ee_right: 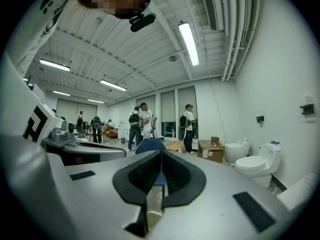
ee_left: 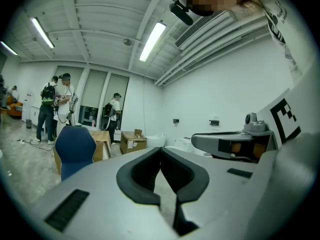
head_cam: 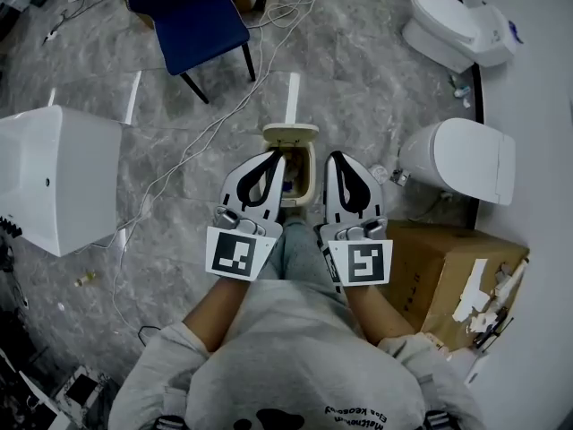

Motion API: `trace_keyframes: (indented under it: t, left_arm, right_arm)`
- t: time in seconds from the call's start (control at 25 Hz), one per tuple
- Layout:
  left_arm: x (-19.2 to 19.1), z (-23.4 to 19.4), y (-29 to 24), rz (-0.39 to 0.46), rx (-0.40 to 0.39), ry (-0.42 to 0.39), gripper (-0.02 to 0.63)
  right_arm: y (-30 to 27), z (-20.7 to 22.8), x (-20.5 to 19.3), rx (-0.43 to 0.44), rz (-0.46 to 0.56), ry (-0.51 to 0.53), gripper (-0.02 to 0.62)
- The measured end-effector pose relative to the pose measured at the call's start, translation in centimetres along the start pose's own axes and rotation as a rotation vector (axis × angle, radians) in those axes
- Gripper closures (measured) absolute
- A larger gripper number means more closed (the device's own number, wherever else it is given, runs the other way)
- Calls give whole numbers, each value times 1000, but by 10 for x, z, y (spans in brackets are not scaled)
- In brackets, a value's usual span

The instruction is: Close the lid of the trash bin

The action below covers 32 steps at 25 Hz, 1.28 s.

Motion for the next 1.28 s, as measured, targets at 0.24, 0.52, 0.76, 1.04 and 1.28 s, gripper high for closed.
trace_keyframes:
  t: [0.24,0.52,0.76,1.04,1.28]
  left_arm:
    - [-31,-18,-14,-9,11,19,586]
    - [-65,-33,-31,-36,2,17,586]
    - [-95,-43,-48,-47,-11,18,586]
    - [-132,-61,-59,-59,26,33,586]
    - [-168,-79,-63,-89,46,24,586]
  right_arm:
    - [-21,-2,-32,37,-2,16,561]
    - [-46,2,-54,26,5,-13,561]
    - [-59,2,-90,56,-28,38,561]
    - [-76,10,-117,21,-9,-34,561]
    - [-84,16,-159,54,-40,29,561]
Point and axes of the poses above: the fingertips, and each gripper's own axes: y backward along the fingers, z to its right, x out of its top, the point moved 2 cm from there along y, backward along the fingers, and after that the axes turned 8 degrees about -x, right-handed, at the moved point
